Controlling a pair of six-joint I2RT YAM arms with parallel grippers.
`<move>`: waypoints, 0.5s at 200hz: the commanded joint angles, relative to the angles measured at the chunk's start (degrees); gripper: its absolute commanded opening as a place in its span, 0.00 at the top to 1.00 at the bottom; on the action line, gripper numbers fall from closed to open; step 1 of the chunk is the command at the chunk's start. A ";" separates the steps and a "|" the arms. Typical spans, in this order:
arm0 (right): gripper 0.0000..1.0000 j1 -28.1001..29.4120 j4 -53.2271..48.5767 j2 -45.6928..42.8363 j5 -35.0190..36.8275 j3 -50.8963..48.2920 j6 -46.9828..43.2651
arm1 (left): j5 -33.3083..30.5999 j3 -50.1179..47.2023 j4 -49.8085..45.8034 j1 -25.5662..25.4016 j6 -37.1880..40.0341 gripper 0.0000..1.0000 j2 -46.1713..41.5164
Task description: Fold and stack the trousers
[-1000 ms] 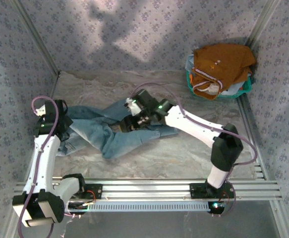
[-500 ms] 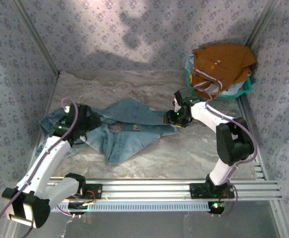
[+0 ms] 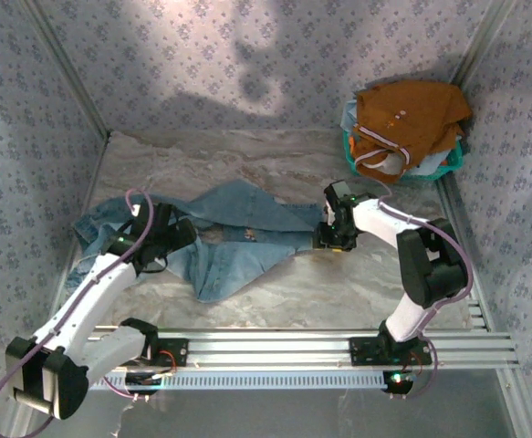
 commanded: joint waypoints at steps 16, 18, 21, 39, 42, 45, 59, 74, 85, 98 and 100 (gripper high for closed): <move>0.96 -0.50 0.98 -5.36 -2.06 1.77 -2.21 | 0.58 -0.29 0.02 -0.36 0.72 0.11 -1.68; 0.98 -0.46 1.03 -5.70 -1.88 1.80 -2.33 | 0.59 -0.30 -0.01 -0.36 0.75 0.11 -1.75; 1.00 -0.31 0.98 -6.26 -1.66 1.91 -2.39 | 0.57 -0.30 -0.08 -0.36 0.83 0.11 -1.92; 1.00 0.53 2.10 -9.89 0.61 2.06 -1.60 | 0.16 -0.30 -0.26 -0.36 1.29 0.11 -2.89; 1.00 0.67 2.25 -10.70 0.69 1.75 -1.49 | 0.01 -0.26 -0.28 -0.36 1.29 0.11 -3.04; 1.00 0.83 2.48 -11.59 0.72 1.44 -1.44 | -0.07 -0.22 -0.36 -0.36 1.37 0.11 -3.20; 1.00 2.31 2.02 -15.59 3.09 1.29 -0.59 | -0.05 0.09 -0.38 -0.36 1.55 0.11 -3.70; 1.00 4.72 -1.22 -18.94 7.12 4.17 -0.25 | 0.08 0.72 -0.37 -0.40 1.90 0.12 -4.05; 1.00 7.60 -3.14 -21.28 10.25 8.30 -0.71 | -0.13 1.24 -0.37 -0.36 2.16 0.12 -4.15; 1.00 9.89 -5.59 -22.26 13.90 14.72 -1.49 | -0.48 2.04 -2.16 -0.36 2.37 0.12 -4.39; 1.00 10.29 -6.18 -22.30 14.46 15.30 -1.58 | -0.60 2.13 -2.24 -0.36 2.40 0.12 -4.41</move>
